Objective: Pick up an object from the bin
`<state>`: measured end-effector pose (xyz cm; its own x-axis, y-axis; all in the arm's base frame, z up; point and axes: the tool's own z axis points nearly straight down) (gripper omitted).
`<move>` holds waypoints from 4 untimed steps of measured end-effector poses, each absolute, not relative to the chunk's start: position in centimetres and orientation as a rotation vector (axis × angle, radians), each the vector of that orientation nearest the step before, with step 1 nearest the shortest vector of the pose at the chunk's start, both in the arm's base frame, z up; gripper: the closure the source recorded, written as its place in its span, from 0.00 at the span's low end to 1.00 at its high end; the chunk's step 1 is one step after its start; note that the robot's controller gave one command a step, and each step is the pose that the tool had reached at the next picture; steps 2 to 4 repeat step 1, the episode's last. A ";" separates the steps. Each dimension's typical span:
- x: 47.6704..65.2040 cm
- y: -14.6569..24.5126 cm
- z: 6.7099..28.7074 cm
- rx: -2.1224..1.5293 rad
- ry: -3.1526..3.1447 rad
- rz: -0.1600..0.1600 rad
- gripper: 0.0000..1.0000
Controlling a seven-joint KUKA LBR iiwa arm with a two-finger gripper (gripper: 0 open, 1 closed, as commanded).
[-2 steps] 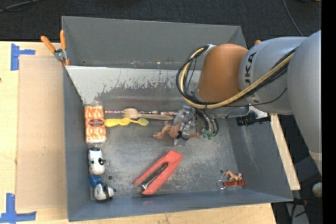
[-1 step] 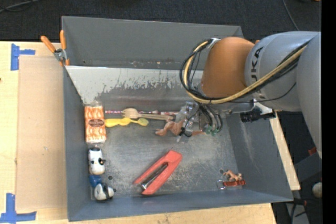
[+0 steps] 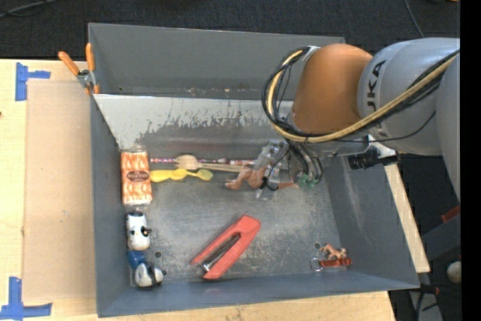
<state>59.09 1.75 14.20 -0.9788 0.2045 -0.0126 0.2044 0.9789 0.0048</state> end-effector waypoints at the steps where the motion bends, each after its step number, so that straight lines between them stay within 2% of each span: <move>1: 58.9 1.7 18.6 0.320 3.119 0.004 1.00; 4: 58.9 1.7 18.6 0.320 3.119 0.004 1.00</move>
Offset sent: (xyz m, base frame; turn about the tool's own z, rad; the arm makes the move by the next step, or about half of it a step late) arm -0.0025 -0.0002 0.0647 -0.0009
